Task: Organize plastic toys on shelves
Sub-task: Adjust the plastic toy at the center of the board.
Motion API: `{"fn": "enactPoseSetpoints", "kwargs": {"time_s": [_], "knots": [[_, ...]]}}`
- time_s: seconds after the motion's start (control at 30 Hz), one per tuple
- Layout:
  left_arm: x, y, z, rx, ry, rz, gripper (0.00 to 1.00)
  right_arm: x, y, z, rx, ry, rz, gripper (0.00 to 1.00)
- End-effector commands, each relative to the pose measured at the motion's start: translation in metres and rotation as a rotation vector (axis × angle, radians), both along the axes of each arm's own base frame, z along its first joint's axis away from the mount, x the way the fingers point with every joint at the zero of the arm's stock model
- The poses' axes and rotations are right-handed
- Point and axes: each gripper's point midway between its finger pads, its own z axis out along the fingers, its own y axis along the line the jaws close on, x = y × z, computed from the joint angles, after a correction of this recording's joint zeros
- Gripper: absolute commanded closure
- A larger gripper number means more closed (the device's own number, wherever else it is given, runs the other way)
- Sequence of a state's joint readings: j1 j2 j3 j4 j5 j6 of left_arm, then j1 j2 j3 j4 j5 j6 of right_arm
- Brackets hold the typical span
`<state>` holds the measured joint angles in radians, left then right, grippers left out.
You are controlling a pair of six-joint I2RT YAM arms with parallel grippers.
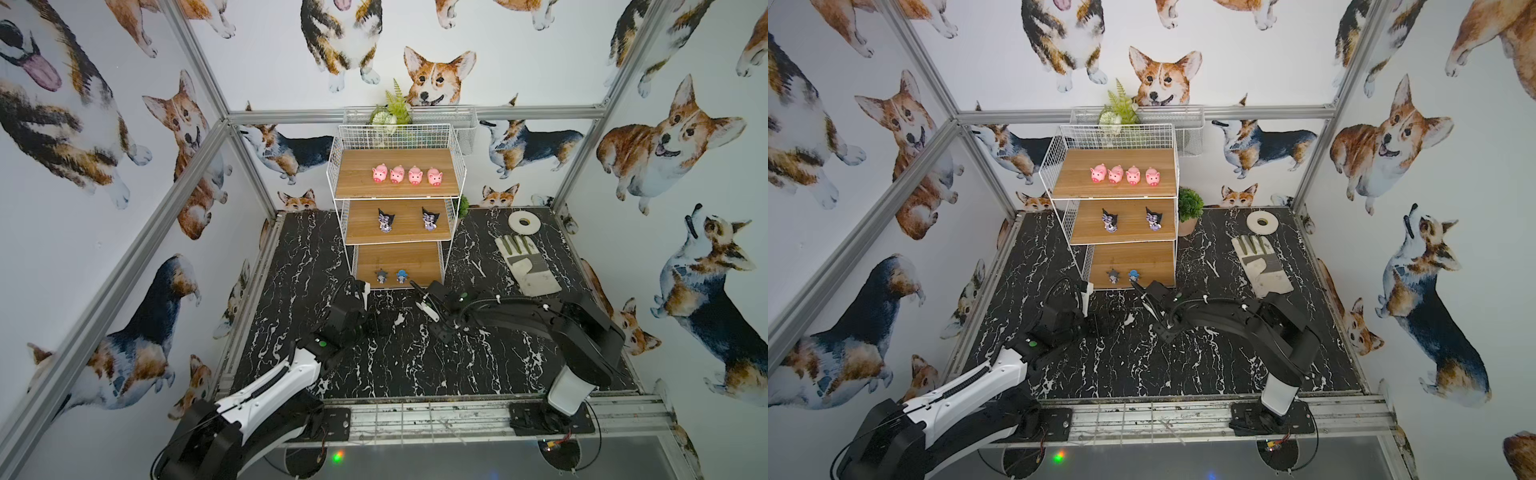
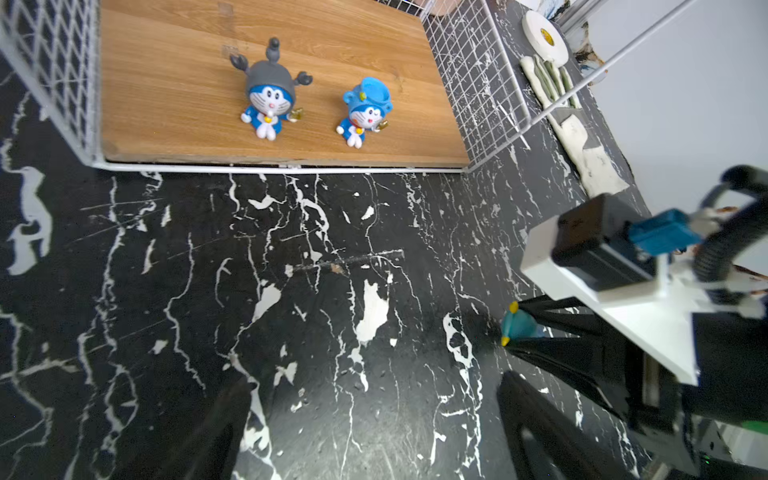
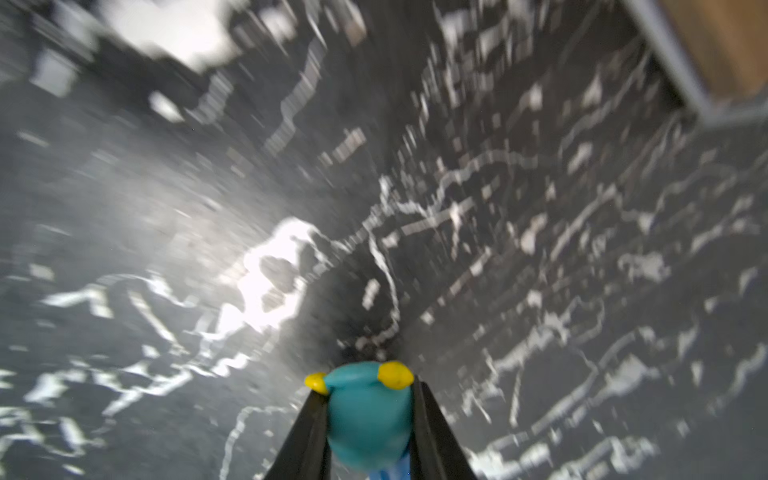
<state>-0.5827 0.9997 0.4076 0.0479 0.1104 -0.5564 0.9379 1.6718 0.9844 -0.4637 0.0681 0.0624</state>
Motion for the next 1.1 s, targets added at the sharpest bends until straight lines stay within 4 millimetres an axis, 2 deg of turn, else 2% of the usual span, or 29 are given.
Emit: {"fn": "enactPoseSetpoints", "kwargs": {"time_s": [0.0,0.13,0.23,0.4,0.5,0.6,0.7,1.07], "knots": [[0.001,-0.019,0.014,-0.062,-0.009,-0.076,0.07,0.005,0.057,0.032,0.346,-0.113,0.144,0.76],[-0.003,-0.039,0.019,-0.112,0.042,-0.162,0.17,0.004,0.069,0.049,0.538,-0.175,0.206,0.76],[-0.006,-0.053,0.025,-0.140,0.082,-0.220,0.30,0.001,0.073,0.067,0.709,-0.208,0.255,0.76],[-0.011,-0.062,0.025,-0.136,0.105,-0.275,0.33,0.000,0.071,0.086,0.891,-0.175,0.293,0.76],[-0.012,-0.058,0.030,-0.097,0.056,-0.284,0.33,0.006,0.066,0.090,0.966,-0.143,0.288,0.75],[-0.009,-0.050,0.028,-0.054,0.003,-0.254,0.33,0.017,0.060,0.077,0.931,-0.150,0.256,0.75],[-0.009,-0.050,0.022,-0.057,0.009,-0.252,0.32,0.026,0.058,0.054,0.868,-0.158,0.227,0.75],[-0.007,-0.050,0.011,-0.038,0.040,-0.237,0.31,0.029,0.054,0.002,0.857,-0.165,0.189,0.72]]}}
